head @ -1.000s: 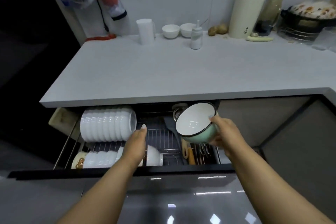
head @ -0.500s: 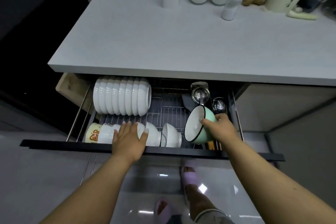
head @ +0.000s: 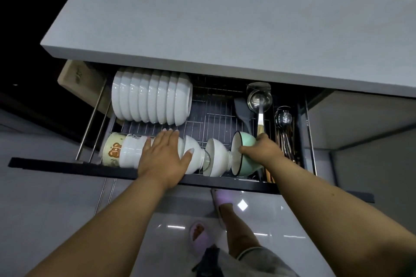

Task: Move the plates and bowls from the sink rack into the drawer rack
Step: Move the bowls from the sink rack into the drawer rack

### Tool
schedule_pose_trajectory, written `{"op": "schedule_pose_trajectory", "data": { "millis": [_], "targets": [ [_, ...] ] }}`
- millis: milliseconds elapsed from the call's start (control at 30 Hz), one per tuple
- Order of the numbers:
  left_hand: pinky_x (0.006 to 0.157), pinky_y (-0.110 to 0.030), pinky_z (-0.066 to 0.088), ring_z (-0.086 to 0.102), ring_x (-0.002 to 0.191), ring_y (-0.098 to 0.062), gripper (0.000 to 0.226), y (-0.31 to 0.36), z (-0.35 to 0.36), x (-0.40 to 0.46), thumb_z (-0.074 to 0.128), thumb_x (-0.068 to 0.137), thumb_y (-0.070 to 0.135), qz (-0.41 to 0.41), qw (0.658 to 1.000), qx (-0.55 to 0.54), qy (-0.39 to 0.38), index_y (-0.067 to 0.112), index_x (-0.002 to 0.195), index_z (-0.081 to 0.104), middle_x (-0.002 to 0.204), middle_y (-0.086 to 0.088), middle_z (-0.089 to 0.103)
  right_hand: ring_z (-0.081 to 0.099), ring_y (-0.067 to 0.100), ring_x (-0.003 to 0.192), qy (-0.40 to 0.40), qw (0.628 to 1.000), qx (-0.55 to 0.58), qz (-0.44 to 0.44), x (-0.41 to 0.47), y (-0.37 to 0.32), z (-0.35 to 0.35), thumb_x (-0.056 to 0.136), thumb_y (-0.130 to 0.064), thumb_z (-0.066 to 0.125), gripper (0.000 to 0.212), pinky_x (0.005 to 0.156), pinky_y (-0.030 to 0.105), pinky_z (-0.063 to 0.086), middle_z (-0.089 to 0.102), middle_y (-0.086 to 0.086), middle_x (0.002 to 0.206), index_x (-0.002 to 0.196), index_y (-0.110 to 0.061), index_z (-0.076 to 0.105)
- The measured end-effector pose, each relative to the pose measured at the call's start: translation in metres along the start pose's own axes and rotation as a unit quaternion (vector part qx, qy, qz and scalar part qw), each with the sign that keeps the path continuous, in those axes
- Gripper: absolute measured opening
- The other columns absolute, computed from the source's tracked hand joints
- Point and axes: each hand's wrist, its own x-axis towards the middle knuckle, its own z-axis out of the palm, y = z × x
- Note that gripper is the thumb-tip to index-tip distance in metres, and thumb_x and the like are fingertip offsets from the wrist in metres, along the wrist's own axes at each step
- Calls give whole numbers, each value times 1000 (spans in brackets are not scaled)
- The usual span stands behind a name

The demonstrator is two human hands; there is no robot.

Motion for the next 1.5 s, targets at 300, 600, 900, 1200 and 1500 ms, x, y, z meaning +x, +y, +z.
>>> {"op": "schedule_pose_trajectory", "data": {
  "millis": [300,600,900,1200,1500],
  "targets": [
    [119,-41,11,17,145,-17,66,0,1,2,32,95,55,-5,1000,-12,-4,18,149,25,156,-1,27,56,30,111,-54,998,-23,20,21,-2,18,72,-47,71,76,84,34,48,57,11,125,131,-9,43],
    [117,-40,16,25,141,-18,64,-1,1,2,32,94,56,-2,1000,-8,6,20,146,30,150,-1,35,54,28,116,-68,997,-35,14,29,-4,32,69,-51,76,85,85,33,46,54,10,129,134,-8,40],
    [117,-40,15,26,141,-19,63,-1,2,1,35,94,55,-4,1000,-3,4,19,146,29,150,-1,35,55,30,114,-86,995,-52,6,30,-9,41,62,-61,78,97,89,38,51,55,12,128,132,-5,43],
    [117,-40,17,30,138,-19,67,-3,4,2,31,90,58,-3,1000,-5,11,18,144,33,148,-1,40,63,30,103,-114,988,-101,-7,33,-10,44,63,-69,72,92,82,36,55,62,14,117,122,-2,52],
    [115,-42,23,37,135,-22,80,-3,4,3,17,79,60,5,999,-9,52,15,139,42,142,-5,47,54,31,119,-66,996,-51,-27,28,-13,36,74,-71,59,91,85,32,44,56,12,131,135,-6,43]
  ]
}}
